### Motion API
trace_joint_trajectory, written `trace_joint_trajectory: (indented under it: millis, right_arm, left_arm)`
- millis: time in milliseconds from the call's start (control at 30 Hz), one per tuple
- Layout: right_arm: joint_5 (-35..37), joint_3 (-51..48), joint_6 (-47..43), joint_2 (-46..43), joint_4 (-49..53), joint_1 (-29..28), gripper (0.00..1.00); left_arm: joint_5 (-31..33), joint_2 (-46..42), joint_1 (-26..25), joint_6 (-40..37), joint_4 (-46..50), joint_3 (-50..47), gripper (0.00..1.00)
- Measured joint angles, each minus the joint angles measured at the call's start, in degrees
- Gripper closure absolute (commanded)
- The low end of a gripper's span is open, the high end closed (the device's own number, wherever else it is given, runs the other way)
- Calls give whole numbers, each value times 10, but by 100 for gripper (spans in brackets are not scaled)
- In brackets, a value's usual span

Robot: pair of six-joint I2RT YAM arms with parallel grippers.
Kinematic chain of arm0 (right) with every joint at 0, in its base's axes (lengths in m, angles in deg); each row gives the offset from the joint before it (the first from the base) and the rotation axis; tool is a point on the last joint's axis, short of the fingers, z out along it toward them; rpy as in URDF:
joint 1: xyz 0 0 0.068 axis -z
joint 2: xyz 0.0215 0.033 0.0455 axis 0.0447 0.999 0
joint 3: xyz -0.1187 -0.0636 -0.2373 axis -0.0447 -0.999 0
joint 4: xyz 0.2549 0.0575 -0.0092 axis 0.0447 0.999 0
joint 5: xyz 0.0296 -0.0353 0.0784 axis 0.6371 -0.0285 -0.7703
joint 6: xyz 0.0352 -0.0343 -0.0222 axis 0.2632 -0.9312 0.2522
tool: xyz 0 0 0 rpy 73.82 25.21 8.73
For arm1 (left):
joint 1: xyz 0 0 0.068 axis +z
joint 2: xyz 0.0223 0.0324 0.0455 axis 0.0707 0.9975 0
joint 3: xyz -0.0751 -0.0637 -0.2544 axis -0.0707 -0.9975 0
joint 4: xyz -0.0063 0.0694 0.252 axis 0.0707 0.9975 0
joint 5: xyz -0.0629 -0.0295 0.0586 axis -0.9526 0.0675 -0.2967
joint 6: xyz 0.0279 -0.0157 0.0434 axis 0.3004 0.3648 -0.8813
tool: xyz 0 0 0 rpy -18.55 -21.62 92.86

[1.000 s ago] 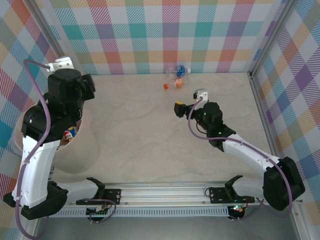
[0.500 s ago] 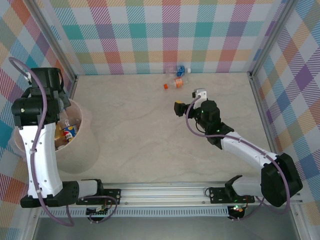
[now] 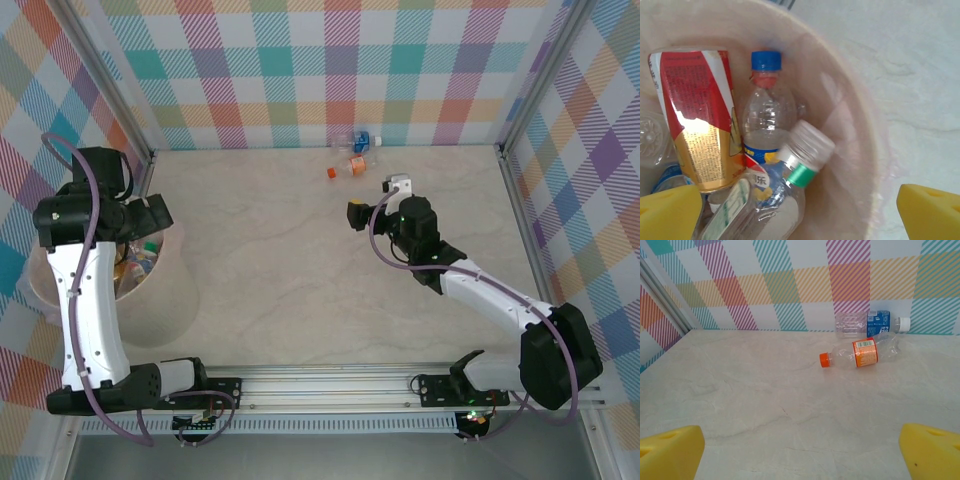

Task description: Put the plastic bottles in the bin

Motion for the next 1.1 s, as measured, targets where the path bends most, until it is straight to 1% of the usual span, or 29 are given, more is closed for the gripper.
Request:
trace_joint_trajectory:
  millis: [167, 400, 500, 633, 733, 800, 900, 1100]
  right_arm:
    - [11, -2, 0, -1, 3, 0, 0]
    - [60, -17, 5, -11, 3, 0, 0]
    - [82, -19, 14, -12, 3, 0, 0]
    - [97, -19, 31, -12, 15, 0, 0]
    - [110, -19, 47, -12, 24, 0, 0]
    - [118, -19, 58, -12, 26, 0, 0]
    - [127, -19, 74, -12, 34, 5, 0]
    - [129, -11, 96, -5, 63, 22, 0]
  left_arm:
    - [-32, -1, 0, 2, -4, 12, 0]
    - [-97, -22, 0, 18, -54, -31, 0]
    - [-139, -38, 0, 29, -78, -42, 0]
    - [-220, -63, -1, 44, -123, -53, 0]
    - [-262, -73, -13, 58, -151, -62, 0]
    - [-280, -76, -32, 68, -171, -71, 0]
    - [-296, -74, -84, 83, -202, -88, 0]
    - [-296, -41, -215, 108, -274, -105, 0]
